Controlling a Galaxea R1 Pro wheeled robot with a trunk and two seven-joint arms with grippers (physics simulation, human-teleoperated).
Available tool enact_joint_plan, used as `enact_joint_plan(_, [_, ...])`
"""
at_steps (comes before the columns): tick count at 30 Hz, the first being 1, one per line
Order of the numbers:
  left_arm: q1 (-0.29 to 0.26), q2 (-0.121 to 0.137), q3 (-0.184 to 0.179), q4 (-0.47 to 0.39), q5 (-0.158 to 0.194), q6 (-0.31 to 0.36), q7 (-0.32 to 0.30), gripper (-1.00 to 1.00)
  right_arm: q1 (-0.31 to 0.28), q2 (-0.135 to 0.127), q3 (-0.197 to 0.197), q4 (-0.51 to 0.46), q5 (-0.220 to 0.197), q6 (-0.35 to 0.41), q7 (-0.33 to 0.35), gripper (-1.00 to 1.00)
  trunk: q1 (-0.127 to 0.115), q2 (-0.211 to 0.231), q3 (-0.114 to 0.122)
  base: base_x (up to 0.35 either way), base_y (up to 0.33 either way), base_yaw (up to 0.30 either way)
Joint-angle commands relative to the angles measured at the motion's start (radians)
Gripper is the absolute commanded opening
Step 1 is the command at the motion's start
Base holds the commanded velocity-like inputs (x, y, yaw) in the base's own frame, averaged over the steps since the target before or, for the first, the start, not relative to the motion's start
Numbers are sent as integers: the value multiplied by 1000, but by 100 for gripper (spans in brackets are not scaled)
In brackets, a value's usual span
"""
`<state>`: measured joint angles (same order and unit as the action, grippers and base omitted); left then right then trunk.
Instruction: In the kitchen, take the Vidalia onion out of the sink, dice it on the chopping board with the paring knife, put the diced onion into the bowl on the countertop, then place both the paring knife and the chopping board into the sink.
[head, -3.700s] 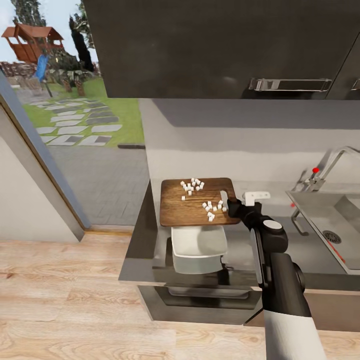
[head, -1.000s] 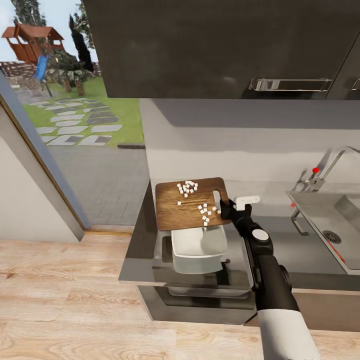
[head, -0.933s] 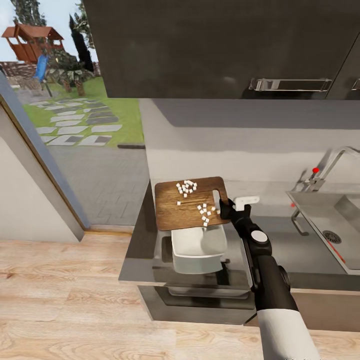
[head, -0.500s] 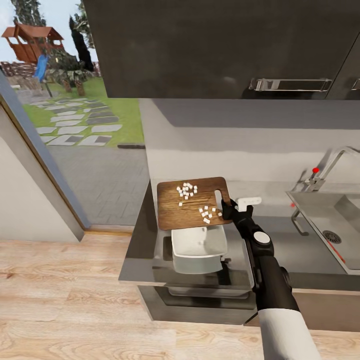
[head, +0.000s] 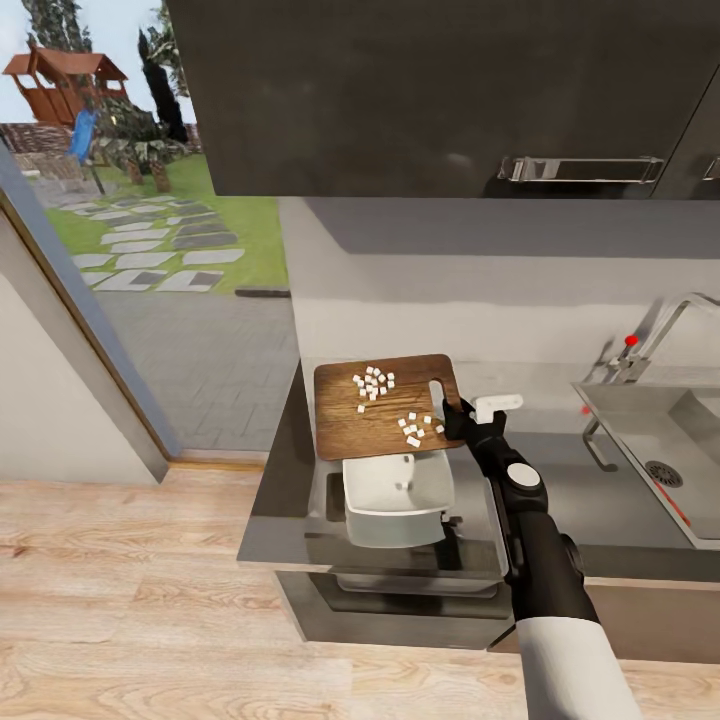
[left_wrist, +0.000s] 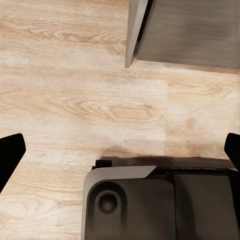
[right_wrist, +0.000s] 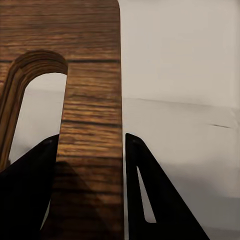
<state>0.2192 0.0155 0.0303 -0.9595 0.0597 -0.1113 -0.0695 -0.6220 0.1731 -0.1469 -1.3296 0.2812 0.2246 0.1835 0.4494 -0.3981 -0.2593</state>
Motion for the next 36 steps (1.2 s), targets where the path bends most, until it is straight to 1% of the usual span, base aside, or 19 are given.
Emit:
enact_joint_plan(1, [0, 0, 2, -1, 6, -1, -7, 100, -1, 1, -3, -1, 10, 4, 10, -100, 1, -2, -2, 0, 0, 0])
enact_joint_plan(18, [0, -1, 2, -1, 6, -1, -7, 100, -1, 1, -4, 11, 10, 2, 13, -100, 1, -2, -2, 0, 0, 0])
enact_joint_plan(21, [0, 0, 2, -1, 6, -1, -7, 100, -1, 1, -12, 36, 10, -34, 15, -100, 1, -2, -2, 0, 0, 0])
enact_joint_plan(22, [0, 0, 2, -1, 6, -1, -7, 100, -1, 1, -22, 42, 10, -59, 13, -100, 1, -2, -2, 0, 0, 0])
enact_joint_plan(24, [0, 0, 2, -1, 6, -1, -7, 100, -1, 1, -33, 48, 10, -79, 12, -100, 1, -2, -2, 0, 0, 0])
enact_joint_plan(27, [0, 0, 2, -1, 6, -1, -7, 100, -1, 1, -39, 50, 10, -88, 11, -100, 1, -2, -2, 0, 0, 0])
enact_joint_plan(36, [0, 0, 2, -1, 6, -1, -7, 100, -1, 1, -39, 50, 10, -90, 8, -100, 1, -2, -2, 0, 0, 0])
